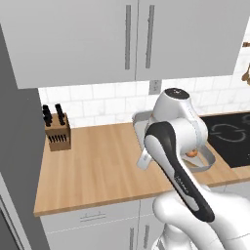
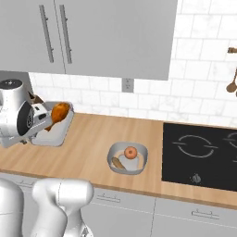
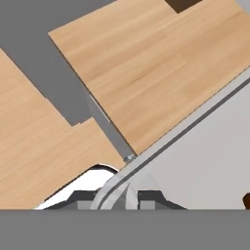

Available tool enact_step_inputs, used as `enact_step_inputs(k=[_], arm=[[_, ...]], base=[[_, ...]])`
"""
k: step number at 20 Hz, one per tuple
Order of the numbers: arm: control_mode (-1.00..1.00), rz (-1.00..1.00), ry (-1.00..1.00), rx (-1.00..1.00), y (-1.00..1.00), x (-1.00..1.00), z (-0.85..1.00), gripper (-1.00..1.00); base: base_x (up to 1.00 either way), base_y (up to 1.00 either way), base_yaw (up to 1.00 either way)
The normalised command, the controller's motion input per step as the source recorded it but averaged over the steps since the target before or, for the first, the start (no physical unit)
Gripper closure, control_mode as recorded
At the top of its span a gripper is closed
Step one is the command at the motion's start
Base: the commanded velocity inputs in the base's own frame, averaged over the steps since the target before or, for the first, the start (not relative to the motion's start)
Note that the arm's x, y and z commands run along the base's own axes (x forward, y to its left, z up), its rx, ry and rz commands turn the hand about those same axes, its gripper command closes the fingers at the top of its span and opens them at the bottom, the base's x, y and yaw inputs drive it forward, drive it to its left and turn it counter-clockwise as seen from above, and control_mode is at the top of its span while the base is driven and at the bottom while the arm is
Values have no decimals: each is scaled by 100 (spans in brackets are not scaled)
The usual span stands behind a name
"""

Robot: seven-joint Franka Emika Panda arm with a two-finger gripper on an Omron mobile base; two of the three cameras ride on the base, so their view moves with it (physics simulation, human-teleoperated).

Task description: Take the meat container that has the chicken drumstick and place it on the second highest rack of the freezer. Then take the vegetable container that has the onion and sweet potato and place it on the highest rack of the freezer.

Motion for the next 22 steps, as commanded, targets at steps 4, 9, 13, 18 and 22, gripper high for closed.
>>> enact_step_inputs(k=[4,9,13,18,22], arm=[[100,0,-1,0,0,-32,-2,100],[100,0,0,0,0,0,0,100],[100,0,0,0,0,0,0,100],[100,0,0,0,0,0,0,100],[100,0,0,0,0,0,0,100]], base=[[-25,0,2],[-96,29,26],[-80,59,48],[-57,55,53],[-29,64,55]])
